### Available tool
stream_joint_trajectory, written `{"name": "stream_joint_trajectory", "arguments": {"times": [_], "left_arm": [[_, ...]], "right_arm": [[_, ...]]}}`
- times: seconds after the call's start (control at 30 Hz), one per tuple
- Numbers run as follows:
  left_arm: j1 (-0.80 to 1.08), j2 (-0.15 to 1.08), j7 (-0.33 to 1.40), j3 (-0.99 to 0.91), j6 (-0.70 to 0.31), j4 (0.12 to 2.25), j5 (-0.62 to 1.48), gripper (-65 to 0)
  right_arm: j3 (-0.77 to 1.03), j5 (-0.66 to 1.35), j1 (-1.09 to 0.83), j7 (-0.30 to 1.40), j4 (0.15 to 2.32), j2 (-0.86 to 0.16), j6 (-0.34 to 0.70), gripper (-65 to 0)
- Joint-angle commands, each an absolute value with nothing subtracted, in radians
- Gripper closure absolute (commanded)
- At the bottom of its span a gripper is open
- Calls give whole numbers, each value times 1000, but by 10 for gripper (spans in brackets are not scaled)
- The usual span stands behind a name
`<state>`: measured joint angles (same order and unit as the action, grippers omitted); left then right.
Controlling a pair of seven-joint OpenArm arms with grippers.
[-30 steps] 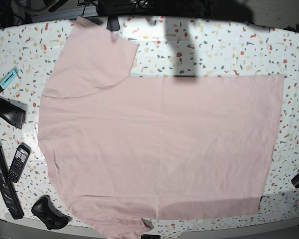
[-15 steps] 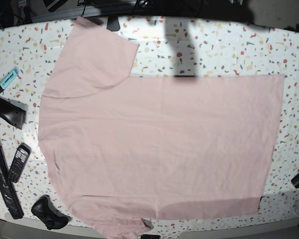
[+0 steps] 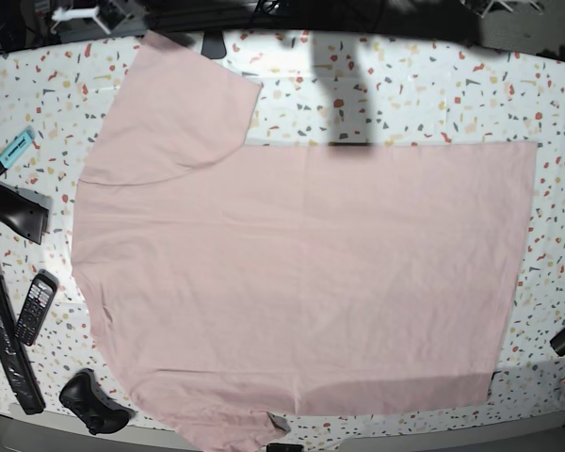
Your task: Fold the T-shirt properly
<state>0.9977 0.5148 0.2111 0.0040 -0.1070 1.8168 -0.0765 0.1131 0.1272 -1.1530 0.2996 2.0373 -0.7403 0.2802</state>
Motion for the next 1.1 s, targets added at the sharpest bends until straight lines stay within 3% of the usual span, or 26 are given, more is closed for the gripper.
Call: {"name": "stream_joint_trajectory", "arguments": {"times": [0.0, 0.2, 0.4, 0.47, 0.53, 0.6, 0.8, 1.07], "left_arm": [[1015, 540, 208, 1, -94, 1863, -106, -230], [994, 614, 278, 1, -93, 2017, -328, -230], [876, 655, 287, 1, -97, 2037, -475, -231], [820, 675, 280, 1, -181, 2034, -476, -231], [763, 691, 236, 1, -290, 2011, -475, -231], [709, 696, 176, 1, -330, 1963, -476, -231], [544, 696, 148, 2, -326, 1763, -508, -231], [432, 682, 128, 3, -295, 1604, -505, -230]], "right_arm": [[143, 127, -1167, 286, 2074, -753, 281, -174], [286, 39, -1161, 337, 2189, -765, 270, -174], [381, -3, -1134, 361, 2247, -764, 273, -174], [387, -26, -1107, 380, 2249, -764, 272, -174], [387, -31, -1081, 404, 2249, -760, 272, -174], [386, -31, -1060, 414, 2249, -750, 272, -174], [386, -31, -988, 411, 2249, -681, 272, -174], [386, -23, -877, 421, 2249, -676, 273, -174]]}}
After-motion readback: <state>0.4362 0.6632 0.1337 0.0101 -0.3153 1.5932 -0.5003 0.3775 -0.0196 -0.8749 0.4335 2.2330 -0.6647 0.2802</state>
